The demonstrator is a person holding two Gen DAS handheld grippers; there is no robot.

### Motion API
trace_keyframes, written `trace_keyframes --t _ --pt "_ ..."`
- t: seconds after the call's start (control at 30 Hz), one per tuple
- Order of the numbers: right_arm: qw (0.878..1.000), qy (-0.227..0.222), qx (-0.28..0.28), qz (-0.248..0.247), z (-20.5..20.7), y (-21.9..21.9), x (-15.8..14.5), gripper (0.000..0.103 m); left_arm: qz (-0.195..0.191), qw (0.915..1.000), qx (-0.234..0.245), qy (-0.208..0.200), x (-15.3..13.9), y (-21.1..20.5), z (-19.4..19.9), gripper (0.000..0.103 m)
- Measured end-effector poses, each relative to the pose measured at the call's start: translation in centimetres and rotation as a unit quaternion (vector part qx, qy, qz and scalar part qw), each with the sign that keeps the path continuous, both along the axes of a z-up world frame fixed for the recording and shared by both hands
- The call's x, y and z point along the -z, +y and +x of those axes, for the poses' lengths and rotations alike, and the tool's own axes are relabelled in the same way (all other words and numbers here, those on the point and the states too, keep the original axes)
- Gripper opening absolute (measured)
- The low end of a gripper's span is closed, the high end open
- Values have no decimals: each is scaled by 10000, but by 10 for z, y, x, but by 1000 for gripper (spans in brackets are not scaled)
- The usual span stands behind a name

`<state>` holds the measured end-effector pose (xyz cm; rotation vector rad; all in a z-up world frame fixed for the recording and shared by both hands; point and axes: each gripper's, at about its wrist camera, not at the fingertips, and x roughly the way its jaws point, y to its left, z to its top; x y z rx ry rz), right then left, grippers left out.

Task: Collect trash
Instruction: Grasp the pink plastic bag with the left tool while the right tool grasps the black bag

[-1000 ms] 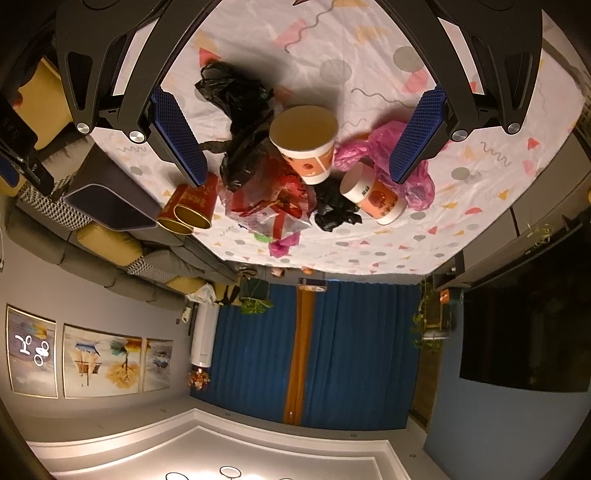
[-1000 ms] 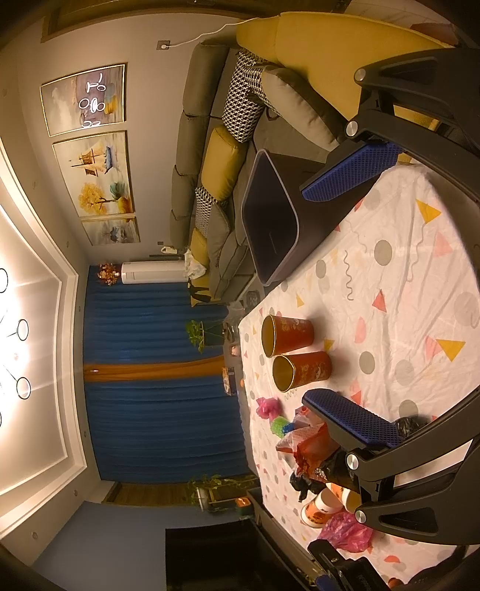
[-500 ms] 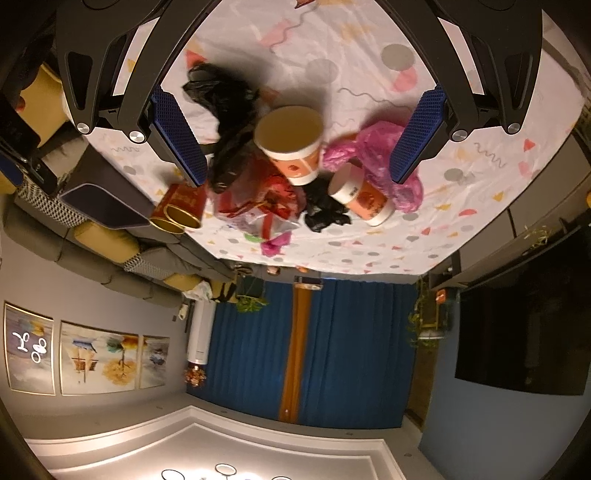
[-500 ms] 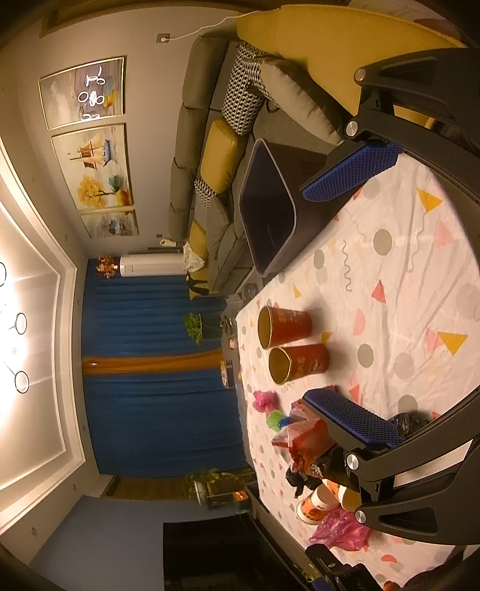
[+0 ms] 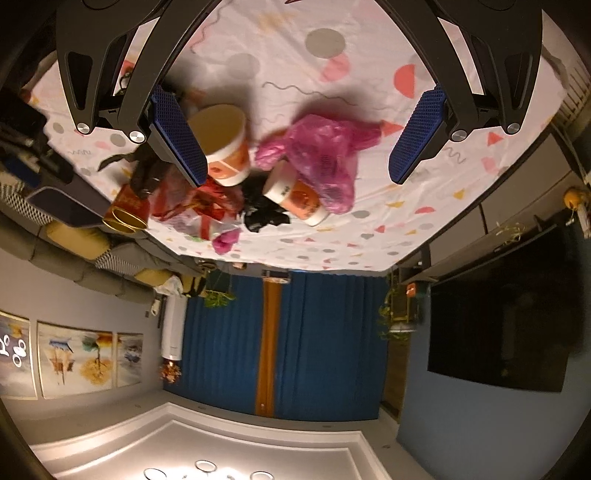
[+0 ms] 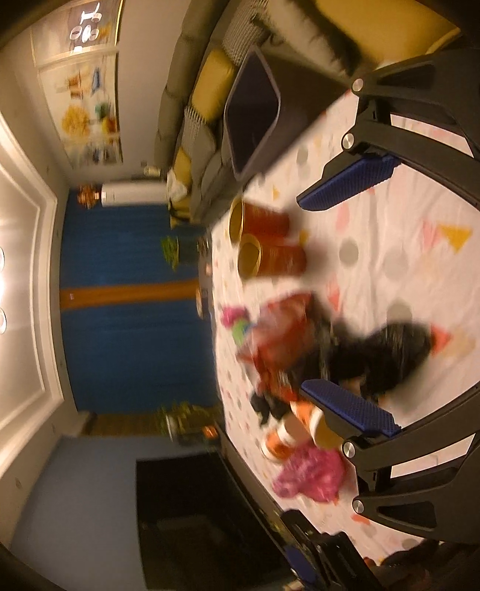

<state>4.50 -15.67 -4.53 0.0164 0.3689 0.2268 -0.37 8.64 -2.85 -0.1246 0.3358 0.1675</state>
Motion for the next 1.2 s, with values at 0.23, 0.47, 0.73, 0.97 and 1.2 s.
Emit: trace_keyframes --t 0.23,0.47,0.73,0.97,1.2 --pt "9985 350 -421 -77 28 35 12 74 -139 9998 -45 111 8 20 8 90" --pt "9969 619 -471 -110 46 43 22 49 -254 9990 109 356 18 29 23 89" --pt "9959 690 -543 -225 49 42 29 16 -479 9954 -27 831 31 42 56 89" --pt "9973 560 -448 -187 47 30 23 9 -812 9885 170 1262 44 51 84 53" --pt "9982 438 -396 -138 40 20 16 9 -991 9831 420 1483 54 52 95 19"
